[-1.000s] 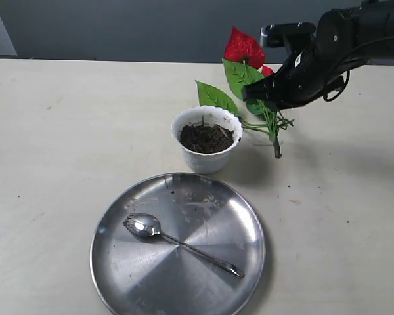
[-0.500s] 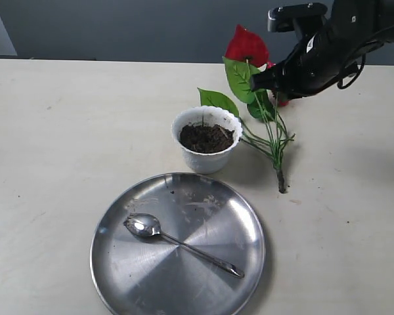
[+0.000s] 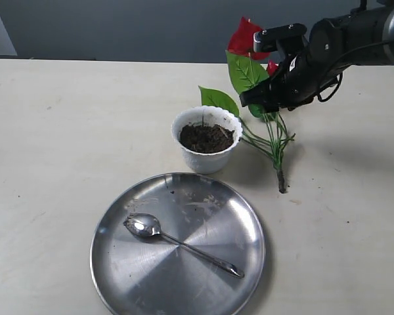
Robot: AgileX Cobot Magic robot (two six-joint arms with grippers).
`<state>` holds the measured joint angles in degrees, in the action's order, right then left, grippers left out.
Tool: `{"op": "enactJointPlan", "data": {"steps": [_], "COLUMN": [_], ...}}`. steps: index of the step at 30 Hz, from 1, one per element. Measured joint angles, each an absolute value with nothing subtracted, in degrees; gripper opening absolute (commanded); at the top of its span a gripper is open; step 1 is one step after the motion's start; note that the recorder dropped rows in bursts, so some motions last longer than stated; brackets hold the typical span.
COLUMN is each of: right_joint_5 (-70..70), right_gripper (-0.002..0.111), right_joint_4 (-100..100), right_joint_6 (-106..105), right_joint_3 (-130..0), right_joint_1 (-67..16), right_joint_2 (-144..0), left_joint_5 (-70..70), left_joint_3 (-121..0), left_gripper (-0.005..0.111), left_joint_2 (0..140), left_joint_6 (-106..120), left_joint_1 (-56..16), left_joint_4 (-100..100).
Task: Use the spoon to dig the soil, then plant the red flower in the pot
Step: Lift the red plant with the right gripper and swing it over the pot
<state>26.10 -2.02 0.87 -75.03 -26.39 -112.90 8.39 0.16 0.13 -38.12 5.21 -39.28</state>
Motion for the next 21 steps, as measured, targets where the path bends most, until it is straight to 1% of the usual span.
{"op": "enactJointPlan", "data": {"steps": [8,14,16,18,21], "right_joint_5": [34.69,35.15,35.05,34.95,34.7], "right_gripper": [0.045,0.044,0.037,0.025,0.005], "right_joint_4": [-2.38,-2.81,-2.91,-3.04,-3.04], "right_joint_6": [0.44,0.44,0.33,0.0,0.0], "right_joint_3": [-84.49,-85.57,-85.65,-85.69,-85.78], "right_joint_1": [-26.39,-26.39,-26.39,-26.39,-26.39], "right_joint_2": [-120.61,-123.56,-124.5,-125.11,-125.23], "left_joint_5": [8.39,8.39,8.39,8.39,8.39], "left_joint_3": [0.16,0.16,0.16,0.16,0.16], "left_gripper": [0.0,0.0,0.0,0.0,0.0], "left_joint_2": [0.13,0.13,0.13,0.13,0.13], "left_joint_6": [-38.12,-38.12,-38.12,-38.12,-38.12], "left_joint_1": [5.21,5.21,5.21,5.21,5.21], "left_joint_4": [-39.28,-39.28,-39.28,-39.28,-39.28]}}
